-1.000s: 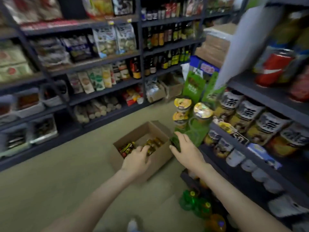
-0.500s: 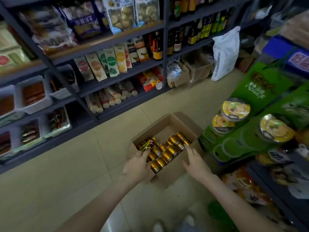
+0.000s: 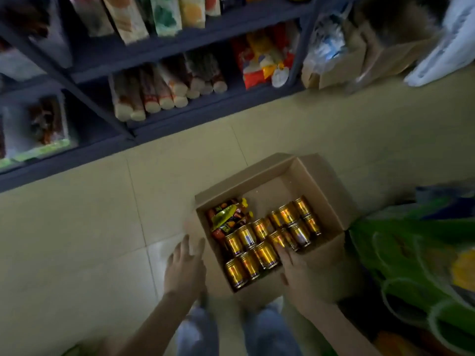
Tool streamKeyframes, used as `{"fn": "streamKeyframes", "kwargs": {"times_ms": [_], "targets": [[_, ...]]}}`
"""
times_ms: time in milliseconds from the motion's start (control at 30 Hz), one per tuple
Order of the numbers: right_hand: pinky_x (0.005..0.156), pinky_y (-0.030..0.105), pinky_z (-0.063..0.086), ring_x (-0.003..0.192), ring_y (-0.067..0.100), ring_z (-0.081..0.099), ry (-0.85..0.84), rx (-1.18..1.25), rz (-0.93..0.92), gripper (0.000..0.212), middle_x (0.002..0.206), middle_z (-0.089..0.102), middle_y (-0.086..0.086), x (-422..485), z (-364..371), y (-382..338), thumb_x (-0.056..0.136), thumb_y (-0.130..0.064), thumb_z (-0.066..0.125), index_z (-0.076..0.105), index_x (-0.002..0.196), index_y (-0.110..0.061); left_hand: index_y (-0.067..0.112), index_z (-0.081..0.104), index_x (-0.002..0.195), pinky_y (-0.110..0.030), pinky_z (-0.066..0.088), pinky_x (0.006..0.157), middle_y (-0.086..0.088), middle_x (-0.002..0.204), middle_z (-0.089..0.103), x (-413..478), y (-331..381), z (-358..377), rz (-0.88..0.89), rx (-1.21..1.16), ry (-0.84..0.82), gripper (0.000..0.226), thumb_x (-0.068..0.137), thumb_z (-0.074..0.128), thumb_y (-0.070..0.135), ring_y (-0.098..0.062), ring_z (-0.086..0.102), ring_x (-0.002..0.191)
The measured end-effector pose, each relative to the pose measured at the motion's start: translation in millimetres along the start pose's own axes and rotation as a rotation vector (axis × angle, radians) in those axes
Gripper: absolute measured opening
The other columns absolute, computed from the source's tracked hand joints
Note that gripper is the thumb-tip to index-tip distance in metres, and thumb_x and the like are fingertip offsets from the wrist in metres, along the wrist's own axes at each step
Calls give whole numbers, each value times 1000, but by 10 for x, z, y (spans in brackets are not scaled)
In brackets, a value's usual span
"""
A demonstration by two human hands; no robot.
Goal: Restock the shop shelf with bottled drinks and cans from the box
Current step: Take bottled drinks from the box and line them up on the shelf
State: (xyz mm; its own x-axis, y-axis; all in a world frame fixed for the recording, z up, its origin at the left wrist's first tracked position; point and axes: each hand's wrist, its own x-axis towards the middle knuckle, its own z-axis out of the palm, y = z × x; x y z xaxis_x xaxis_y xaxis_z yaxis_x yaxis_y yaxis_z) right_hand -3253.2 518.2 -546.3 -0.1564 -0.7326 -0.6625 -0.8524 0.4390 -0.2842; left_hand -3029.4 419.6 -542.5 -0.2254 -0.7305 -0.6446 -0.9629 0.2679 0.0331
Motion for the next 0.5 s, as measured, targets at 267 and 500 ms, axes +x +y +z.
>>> {"fn": "streamKeyframes", "kwargs": {"times_ms": [267,500], "targets": [[117,38,6,147,19,0,124,-73,-41,82,160,2,2,2121,1203,472,96,-26,48,-14,150,-26,34,-6,152,-47,16,116,-18,158,-4,2248,248,1626,204,144,-119,74,98,43,17,-38,6,145],[111,51,13,137,26,36,243,-170,-31,61,145,43,11,2852,2345,704,93,-38,34,28,149,-15,50,16,145,-53,47,88,-36,131,44,3153,352,2654,202,192,144,71,89,58,39,-49,52,111]]}}
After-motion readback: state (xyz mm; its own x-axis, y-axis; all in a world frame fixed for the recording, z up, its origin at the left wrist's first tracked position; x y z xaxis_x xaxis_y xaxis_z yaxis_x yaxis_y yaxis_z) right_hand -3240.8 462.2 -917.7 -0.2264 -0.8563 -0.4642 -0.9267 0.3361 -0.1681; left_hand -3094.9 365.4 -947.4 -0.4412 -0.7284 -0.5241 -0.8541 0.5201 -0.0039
